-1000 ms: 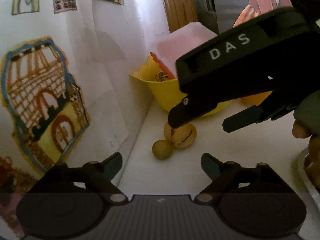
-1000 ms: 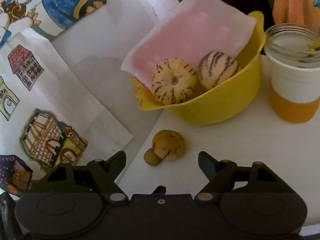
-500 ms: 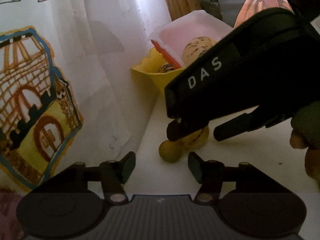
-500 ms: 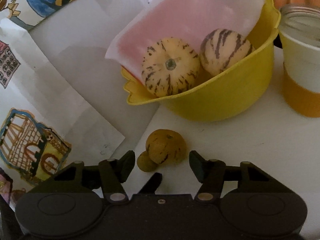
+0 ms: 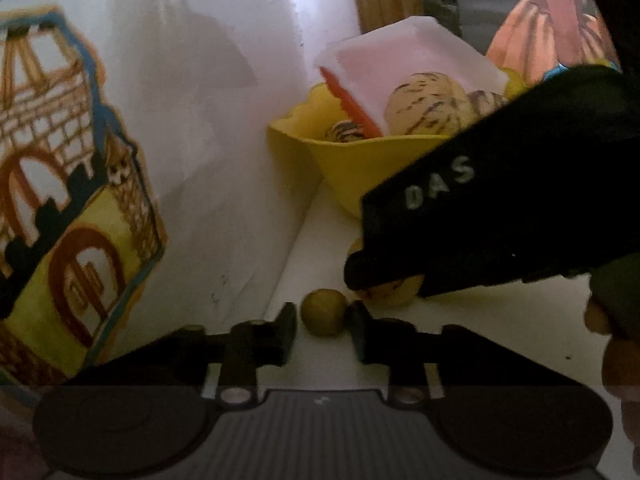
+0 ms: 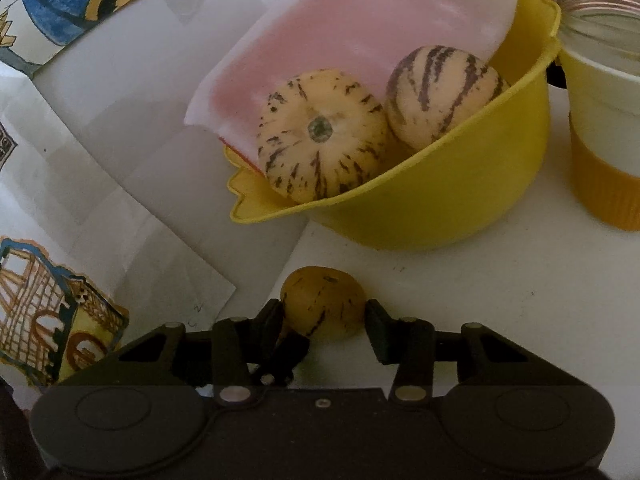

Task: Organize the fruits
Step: 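Grasp the speckled brown fruit with the right tool while the left tool grasps the small round fruit, then carry both fruits to the tray and lower them onto it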

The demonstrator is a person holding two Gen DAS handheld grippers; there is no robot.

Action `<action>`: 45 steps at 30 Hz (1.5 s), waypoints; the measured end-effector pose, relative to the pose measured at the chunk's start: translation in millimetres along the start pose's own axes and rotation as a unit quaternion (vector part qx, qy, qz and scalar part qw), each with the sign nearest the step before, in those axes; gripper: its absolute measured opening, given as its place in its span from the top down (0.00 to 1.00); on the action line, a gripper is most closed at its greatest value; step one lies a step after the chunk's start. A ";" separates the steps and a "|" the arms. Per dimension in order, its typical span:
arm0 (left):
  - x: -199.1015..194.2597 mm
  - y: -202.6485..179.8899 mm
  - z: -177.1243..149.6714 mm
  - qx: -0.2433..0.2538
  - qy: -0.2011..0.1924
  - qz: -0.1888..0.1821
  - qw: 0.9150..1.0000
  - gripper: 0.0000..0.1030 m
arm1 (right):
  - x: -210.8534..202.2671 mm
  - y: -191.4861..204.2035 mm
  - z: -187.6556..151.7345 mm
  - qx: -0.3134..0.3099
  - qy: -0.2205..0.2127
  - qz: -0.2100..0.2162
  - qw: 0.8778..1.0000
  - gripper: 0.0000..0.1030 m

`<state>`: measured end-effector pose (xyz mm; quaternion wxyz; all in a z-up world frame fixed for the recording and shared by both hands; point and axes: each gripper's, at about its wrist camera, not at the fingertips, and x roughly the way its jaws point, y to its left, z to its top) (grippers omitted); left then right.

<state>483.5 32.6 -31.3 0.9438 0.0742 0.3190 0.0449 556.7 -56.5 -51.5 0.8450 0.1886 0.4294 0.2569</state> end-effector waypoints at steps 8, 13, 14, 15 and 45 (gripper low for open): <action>-7.9 6.7 -2.1 -0.030 0.009 -0.004 0.999 0.72 | -26.2 -4.8 -5.0 -0.003 0.008 -0.001 1.000 0.56; -27.4 6.6 -8.2 -0.037 0.010 -0.014 0.999 0.72 | -49.8 -5.6 -13.8 -0.004 0.014 -0.001 1.000 0.56; -32.6 6.6 -9.8 -0.040 0.009 -0.017 0.999 0.72 | -59.4 -5.5 -15.9 -0.005 0.016 0.000 1.000 0.56; -36.4 6.3 -10.5 -0.042 0.009 -0.019 0.999 0.72 | -65.6 -5.0 -18.1 -0.007 0.017 0.001 1.000 0.56; -227.5 -77.1 -1.6 -0.013 -0.072 -0.114 0.991 0.72 | -323.9 -3.6 -88.0 -0.066 -0.055 -0.032 0.996 0.56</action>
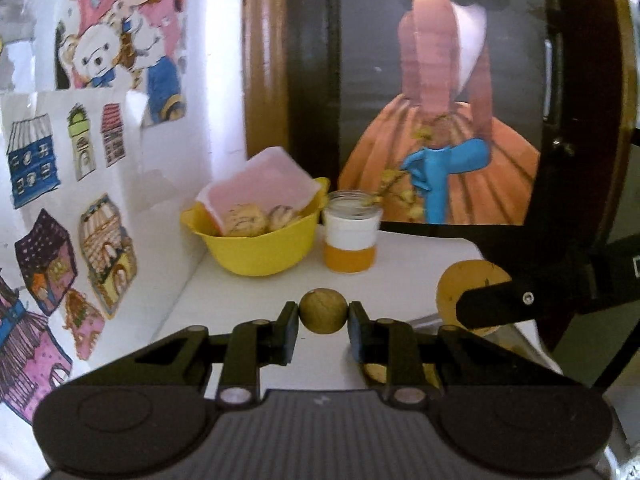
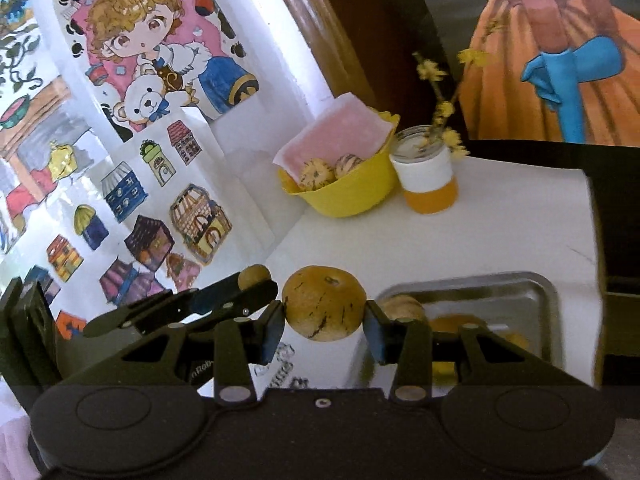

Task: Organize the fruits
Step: 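Carry both fruits to the tray and lower them onto it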

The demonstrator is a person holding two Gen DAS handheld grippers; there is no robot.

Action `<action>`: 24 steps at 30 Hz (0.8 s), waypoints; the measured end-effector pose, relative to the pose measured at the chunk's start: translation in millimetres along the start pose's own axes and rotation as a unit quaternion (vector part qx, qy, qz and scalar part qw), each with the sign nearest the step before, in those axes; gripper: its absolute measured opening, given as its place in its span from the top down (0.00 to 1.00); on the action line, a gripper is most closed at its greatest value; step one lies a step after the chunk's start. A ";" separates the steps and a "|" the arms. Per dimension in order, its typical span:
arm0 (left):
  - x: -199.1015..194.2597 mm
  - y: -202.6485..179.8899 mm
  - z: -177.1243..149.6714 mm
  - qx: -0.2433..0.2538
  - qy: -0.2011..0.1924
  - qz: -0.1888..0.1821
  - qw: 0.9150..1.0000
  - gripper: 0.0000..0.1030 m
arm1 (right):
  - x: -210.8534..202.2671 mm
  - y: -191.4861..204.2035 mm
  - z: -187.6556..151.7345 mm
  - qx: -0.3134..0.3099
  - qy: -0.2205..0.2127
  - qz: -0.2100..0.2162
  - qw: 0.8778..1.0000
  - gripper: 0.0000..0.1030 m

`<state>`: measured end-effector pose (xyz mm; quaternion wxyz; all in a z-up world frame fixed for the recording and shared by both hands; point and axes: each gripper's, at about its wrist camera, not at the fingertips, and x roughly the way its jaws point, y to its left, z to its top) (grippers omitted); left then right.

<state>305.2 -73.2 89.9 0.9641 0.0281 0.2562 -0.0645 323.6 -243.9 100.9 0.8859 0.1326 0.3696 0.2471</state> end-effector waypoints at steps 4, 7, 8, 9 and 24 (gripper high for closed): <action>-8.0 -20.9 -3.5 0.009 -0.001 -0.019 1.000 0.72 | -21.1 -10.5 -12.7 0.001 -0.003 -0.011 1.000 0.56; -10.5 -34.8 -4.0 0.013 -0.001 -0.032 0.999 0.72 | -34.1 -21.7 -20.1 0.008 -0.004 -0.022 1.000 0.56; -10.9 -39.3 -4.1 0.014 -0.002 -0.037 0.999 0.72 | -38.5 -25.8 -22.3 0.009 -0.004 -0.026 1.000 0.56; -11.1 -43.9 -4.3 0.015 -0.001 -0.041 0.999 0.72 | -42.0 -29.0 -24.0 0.010 -0.006 -0.030 0.999 0.56; 12.0 -100.7 -37.8 0.057 0.055 -0.122 0.989 0.72 | -60.9 -59.3 -90.0 -0.079 -0.018 -0.074 0.994 0.56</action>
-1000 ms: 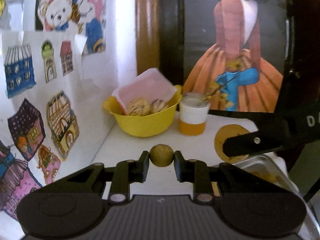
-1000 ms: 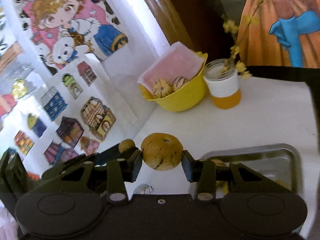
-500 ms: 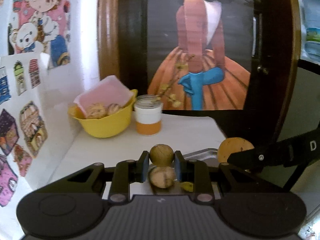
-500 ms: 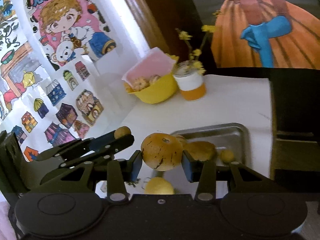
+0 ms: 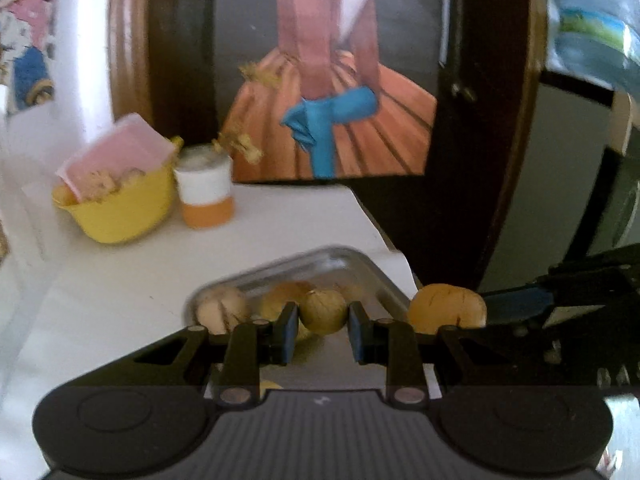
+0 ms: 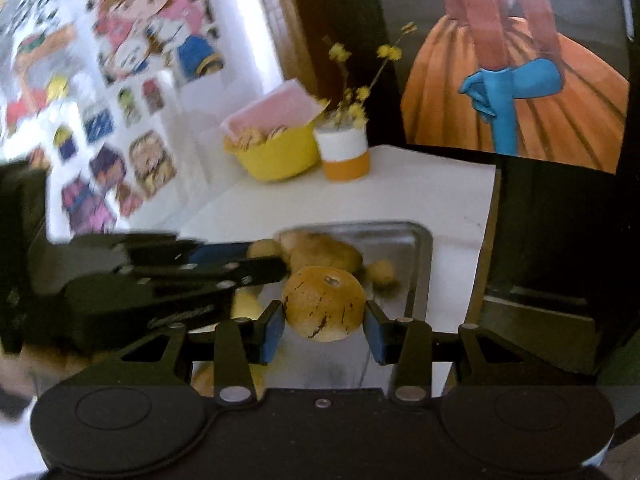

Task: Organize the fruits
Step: 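Carry both fruits to the tray and lower them onto it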

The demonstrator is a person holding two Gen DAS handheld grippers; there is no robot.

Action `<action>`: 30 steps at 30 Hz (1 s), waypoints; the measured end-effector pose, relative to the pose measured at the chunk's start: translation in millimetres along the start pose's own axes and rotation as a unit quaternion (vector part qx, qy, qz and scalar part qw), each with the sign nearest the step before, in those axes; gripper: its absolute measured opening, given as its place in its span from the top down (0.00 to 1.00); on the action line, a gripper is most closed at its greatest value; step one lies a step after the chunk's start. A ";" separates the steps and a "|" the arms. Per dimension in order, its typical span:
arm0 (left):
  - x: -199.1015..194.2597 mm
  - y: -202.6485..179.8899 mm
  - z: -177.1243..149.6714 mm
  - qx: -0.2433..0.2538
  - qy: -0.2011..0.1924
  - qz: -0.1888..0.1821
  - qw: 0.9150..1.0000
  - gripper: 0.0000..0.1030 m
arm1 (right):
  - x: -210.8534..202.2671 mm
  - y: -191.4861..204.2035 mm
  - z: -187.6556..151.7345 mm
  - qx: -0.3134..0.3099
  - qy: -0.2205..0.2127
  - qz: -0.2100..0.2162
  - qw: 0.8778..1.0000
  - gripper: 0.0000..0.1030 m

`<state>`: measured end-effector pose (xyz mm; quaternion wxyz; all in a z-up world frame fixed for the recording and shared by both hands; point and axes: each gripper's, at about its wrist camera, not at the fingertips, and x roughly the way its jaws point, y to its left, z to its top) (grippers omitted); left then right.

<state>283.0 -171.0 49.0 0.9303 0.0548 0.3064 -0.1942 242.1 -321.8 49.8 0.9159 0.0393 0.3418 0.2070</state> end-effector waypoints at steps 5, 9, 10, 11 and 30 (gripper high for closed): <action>12.8 -7.0 -13.7 0.007 0.025 -0.018 1.000 0.72 | 4.3 3.3 -25.3 -0.018 0.018 0.000 1.000 0.56; 18.8 -11.4 -21.6 0.016 0.043 -0.025 0.999 0.72 | 10.7 4.0 -39.0 -0.036 0.022 -0.015 0.999 0.56; 19.4 -12.4 -22.7 0.018 0.046 -0.024 0.998 0.72 | 12.6 3.9 -40.6 -0.038 0.024 -0.017 0.999 0.57; 20.9 -13.5 -23.7 0.020 0.050 -0.023 0.998 0.72 | 14.6 3.7 -42.2 -0.039 0.026 -0.020 0.999 0.57; 40.3 -11.7 -28.4 0.025 0.094 -0.014 0.995 0.72 | 32.3 16.4 -59.4 -0.098 0.028 -0.036 0.994 0.56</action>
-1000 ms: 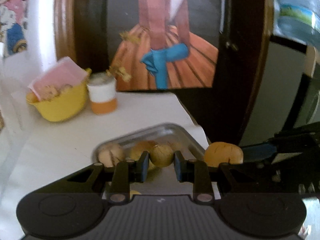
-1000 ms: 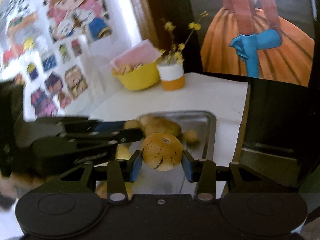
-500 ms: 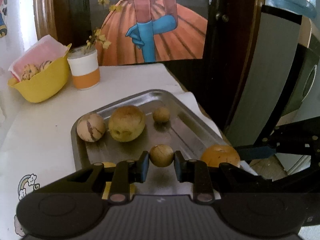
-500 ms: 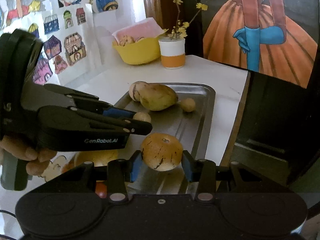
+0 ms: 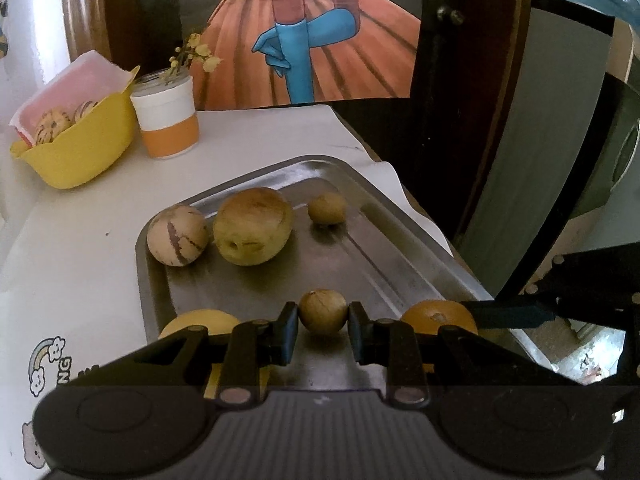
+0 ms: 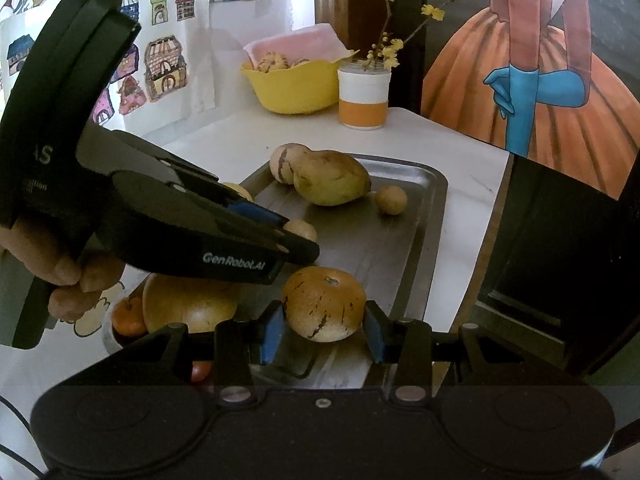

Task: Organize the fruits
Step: 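Carry both fruits to the tray and lower them onto it, then open both tools and lift them off the tray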

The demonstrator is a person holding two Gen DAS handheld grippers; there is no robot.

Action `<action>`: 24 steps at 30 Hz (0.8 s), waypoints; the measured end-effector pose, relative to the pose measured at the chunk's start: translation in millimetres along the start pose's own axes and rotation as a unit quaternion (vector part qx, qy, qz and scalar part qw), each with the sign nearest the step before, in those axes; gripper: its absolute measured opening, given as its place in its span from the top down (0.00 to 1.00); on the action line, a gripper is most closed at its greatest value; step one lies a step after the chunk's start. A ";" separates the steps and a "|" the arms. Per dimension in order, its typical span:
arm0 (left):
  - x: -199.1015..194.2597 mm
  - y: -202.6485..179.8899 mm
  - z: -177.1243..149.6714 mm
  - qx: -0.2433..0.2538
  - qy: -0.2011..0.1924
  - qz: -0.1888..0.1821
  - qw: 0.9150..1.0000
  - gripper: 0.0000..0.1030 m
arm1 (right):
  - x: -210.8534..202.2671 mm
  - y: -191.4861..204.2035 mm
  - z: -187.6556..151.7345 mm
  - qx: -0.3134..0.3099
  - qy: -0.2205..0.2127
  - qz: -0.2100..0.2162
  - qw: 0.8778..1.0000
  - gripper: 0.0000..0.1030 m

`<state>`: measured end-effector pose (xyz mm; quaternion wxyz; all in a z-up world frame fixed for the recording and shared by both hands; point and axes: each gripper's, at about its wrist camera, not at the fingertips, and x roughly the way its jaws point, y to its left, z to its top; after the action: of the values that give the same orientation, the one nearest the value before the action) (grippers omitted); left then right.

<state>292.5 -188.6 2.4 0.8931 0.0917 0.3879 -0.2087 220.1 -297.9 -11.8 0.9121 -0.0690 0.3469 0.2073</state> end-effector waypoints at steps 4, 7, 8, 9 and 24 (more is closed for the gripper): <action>0.3 -1.4 -0.3 0.002 0.000 0.000 1.000 0.71 | -0.3 0.0 -1.1 -0.002 -0.003 -0.001 1.000 0.56; -0.3 -1.1 -0.2 -0.001 -0.001 -0.002 1.000 0.72 | -0.2 0.0 -1.7 0.000 -0.004 -0.001 1.000 0.56; -0.5 -1.4 -0.5 -0.001 -0.002 -0.001 1.000 0.72 | -0.2 -0.2 -1.9 0.001 -0.004 -0.001 1.000 0.56; -0.6 -1.5 -0.6 -0.002 -0.002 -0.002 1.000 0.72 | -0.3 0.0 -1.9 0.002 -0.004 -0.001 1.000 0.55; -23.9 -2.8 -3.8 -0.020 -0.032 -0.008 0.999 0.35 | -14.8 5.3 -8.2 0.022 -0.033 -0.010 0.999 0.37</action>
<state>274.1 -182.7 17.4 0.9049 0.0638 0.3640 -0.2112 202.9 -300.2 -8.1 0.9264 -0.0456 0.3204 0.1924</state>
